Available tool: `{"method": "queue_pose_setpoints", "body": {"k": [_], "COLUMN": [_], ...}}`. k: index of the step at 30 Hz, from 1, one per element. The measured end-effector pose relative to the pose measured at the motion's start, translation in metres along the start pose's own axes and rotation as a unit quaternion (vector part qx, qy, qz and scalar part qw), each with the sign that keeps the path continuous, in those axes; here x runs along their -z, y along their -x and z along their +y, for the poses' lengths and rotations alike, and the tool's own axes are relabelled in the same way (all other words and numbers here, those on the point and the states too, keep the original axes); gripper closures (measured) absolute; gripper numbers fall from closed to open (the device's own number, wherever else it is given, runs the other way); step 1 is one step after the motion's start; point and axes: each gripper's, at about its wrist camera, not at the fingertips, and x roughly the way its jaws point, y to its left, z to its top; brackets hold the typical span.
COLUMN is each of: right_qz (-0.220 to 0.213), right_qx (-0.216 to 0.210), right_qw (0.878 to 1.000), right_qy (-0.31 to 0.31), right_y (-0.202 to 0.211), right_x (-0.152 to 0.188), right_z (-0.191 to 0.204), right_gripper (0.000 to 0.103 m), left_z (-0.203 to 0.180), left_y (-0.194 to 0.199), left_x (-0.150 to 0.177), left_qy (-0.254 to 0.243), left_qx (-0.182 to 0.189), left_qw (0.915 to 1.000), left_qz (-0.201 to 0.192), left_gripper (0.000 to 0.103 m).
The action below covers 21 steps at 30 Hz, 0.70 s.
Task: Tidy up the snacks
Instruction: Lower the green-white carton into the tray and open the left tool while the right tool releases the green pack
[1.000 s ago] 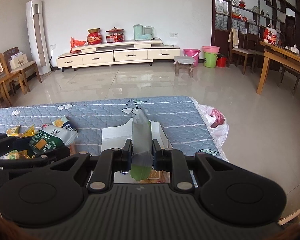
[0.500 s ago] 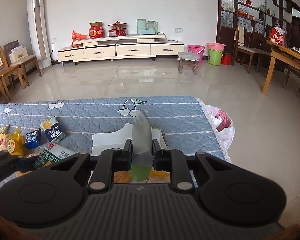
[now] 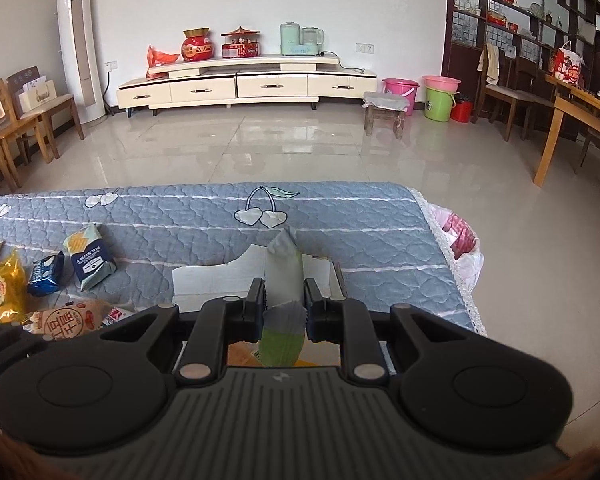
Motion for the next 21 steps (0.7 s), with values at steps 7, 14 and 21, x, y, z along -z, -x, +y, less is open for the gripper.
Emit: {"method": "queue_pose_setpoints", "body": {"k": [7, 14, 21], "right_qz": [-0.013, -0.040, -0.050], "right_qx": [0.005, 0.003, 0.013], "right_qw": [1.000, 0.999, 0.998], "right_qy": [-0.008, -0.025, -0.024], "right_y": [0.003, 0.034, 0.066], "right_x": [-0.005, -0.007, -0.003], "right_z": [-0.010, -0.011, 0.008], "right_gripper": [0.056, 0.039, 0.039], "left_z": [-0.002, 0.006, 0.020], "left_y": [-0.012, 0.007, 0.042], "left_x": [0.002, 0.000, -0.002], "left_qy": [0.018, 0.025, 0.025], "left_qx": [0.039, 0.033, -0.002], "left_qw": [0.9991, 0.9990, 0.9994], "left_qz": [0.004, -0.014, -0.023], "left_gripper": [0.041, 0.035, 0.035]}}
